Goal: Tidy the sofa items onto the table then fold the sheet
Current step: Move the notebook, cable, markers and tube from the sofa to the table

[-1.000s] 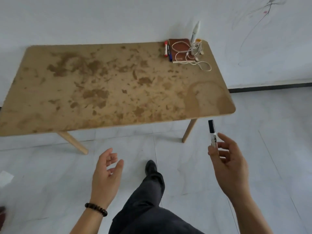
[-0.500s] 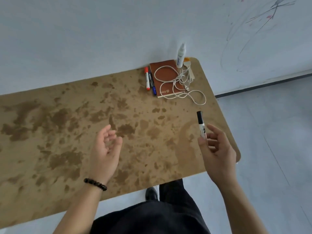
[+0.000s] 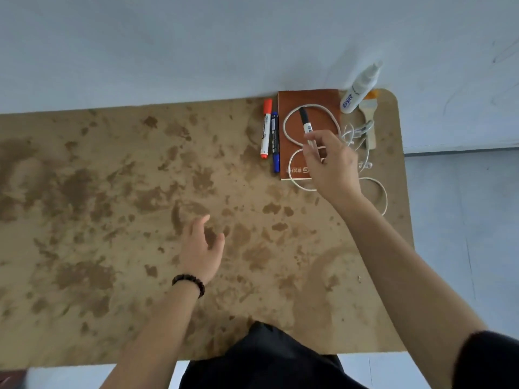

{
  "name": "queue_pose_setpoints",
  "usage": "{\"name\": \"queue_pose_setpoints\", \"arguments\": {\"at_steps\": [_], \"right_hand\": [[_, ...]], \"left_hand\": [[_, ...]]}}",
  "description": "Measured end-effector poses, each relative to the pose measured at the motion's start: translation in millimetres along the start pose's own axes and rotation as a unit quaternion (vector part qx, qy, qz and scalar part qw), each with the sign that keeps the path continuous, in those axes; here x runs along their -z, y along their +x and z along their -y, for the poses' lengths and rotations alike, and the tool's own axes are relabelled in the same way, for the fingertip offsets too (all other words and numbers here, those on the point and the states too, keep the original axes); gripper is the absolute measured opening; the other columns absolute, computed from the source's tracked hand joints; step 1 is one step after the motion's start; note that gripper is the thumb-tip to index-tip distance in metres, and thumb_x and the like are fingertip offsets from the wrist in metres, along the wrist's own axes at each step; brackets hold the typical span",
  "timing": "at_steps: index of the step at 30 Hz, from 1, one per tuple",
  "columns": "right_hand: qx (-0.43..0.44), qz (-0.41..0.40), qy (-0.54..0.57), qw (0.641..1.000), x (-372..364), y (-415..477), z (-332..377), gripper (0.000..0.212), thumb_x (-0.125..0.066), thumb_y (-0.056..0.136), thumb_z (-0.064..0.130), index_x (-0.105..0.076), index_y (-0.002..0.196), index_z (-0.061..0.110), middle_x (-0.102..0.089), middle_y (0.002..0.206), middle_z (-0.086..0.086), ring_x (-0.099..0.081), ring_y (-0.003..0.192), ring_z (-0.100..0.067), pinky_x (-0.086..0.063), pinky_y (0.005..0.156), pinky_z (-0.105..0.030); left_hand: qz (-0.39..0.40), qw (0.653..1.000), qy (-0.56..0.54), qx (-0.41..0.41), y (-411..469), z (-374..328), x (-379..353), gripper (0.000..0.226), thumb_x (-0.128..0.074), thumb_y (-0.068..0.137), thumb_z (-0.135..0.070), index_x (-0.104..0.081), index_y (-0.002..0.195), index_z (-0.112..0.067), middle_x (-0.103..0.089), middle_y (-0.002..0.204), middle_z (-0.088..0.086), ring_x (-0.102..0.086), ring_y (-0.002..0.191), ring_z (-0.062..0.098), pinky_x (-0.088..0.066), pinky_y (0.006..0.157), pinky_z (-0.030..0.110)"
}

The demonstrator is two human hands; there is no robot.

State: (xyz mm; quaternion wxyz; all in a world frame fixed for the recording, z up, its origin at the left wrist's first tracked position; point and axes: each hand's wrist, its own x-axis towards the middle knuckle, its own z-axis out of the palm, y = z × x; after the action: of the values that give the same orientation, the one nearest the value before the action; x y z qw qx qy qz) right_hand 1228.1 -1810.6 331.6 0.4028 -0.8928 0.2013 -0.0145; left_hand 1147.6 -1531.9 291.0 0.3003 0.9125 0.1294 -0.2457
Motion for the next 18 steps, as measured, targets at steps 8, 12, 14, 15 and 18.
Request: {"name": "queue_pose_setpoints", "arguments": {"at_steps": [8, 12, 14, 15, 18], "right_hand": [[0.052, 0.136, -0.268, 0.952, -53, 36, -22, 0.055, -0.052, 0.095, 0.036, -0.039, 0.145, 0.018, -0.038, 0.144, -0.011, -0.037, 0.127, -0.035, -0.035, 0.104, -0.046], [0.034, 0.157, -0.278, 0.947, -58, 25, -20, 0.061, -0.051, 0.095, 0.033, -0.028, 0.149, 0.017, -0.023, 0.155, -0.016, -0.025, 0.138, -0.038, -0.023, 0.113, -0.052], [0.017, 0.168, -0.257, 0.952, -52, 20, -14, 0.065, -0.053, 0.095, 0.032, -0.024, 0.151, 0.019, -0.018, 0.158, -0.018, -0.017, 0.144, -0.038, -0.017, 0.116, -0.054], [0.019, 0.154, -0.249, 0.956, -47, 15, -10, 0.064, -0.053, 0.095, 0.031, -0.024, 0.151, 0.02, -0.017, 0.159, -0.019, -0.014, 0.146, -0.038, -0.014, 0.116, -0.054], [0.038, 0.097, -0.206, 0.973, -26, -8, 11, 0.059, -0.053, 0.096, 0.031, -0.031, 0.15, 0.022, -0.019, 0.159, -0.016, -0.013, 0.147, -0.035, -0.014, 0.116, -0.051]], "left_hand": [[0.041, 0.991, 0.129, -0.001, 12, 9, -12, 0.063, -0.055, 0.092, -0.041, -0.03, 0.148, -0.027, -0.009, 0.16, -0.002, -0.007, 0.145, 0.033, -0.021, 0.116, 0.051], [0.031, 0.99, 0.138, -0.026, 15, 9, -6, 0.058, -0.058, 0.091, -0.037, -0.038, 0.145, -0.024, -0.018, 0.157, 0.002, -0.016, 0.139, 0.032, -0.026, 0.114, 0.047], [0.042, 0.992, 0.116, -0.029, 17, 8, 1, 0.056, -0.057, 0.091, -0.037, -0.041, 0.143, -0.023, -0.025, 0.154, 0.004, -0.023, 0.137, 0.029, -0.029, 0.113, 0.045], [0.05, 0.995, 0.087, -0.026, 19, 8, 7, 0.056, -0.056, 0.091, -0.038, -0.04, 0.144, -0.023, -0.03, 0.152, 0.004, -0.027, 0.136, 0.027, -0.031, 0.112, 0.043], [0.046, 0.999, -0.012, -0.022, 19, 2, 34, 0.058, -0.053, 0.095, -0.039, -0.034, 0.147, -0.023, -0.038, 0.15, 0.0, -0.039, 0.134, 0.017, -0.035, 0.109, 0.036]]}}
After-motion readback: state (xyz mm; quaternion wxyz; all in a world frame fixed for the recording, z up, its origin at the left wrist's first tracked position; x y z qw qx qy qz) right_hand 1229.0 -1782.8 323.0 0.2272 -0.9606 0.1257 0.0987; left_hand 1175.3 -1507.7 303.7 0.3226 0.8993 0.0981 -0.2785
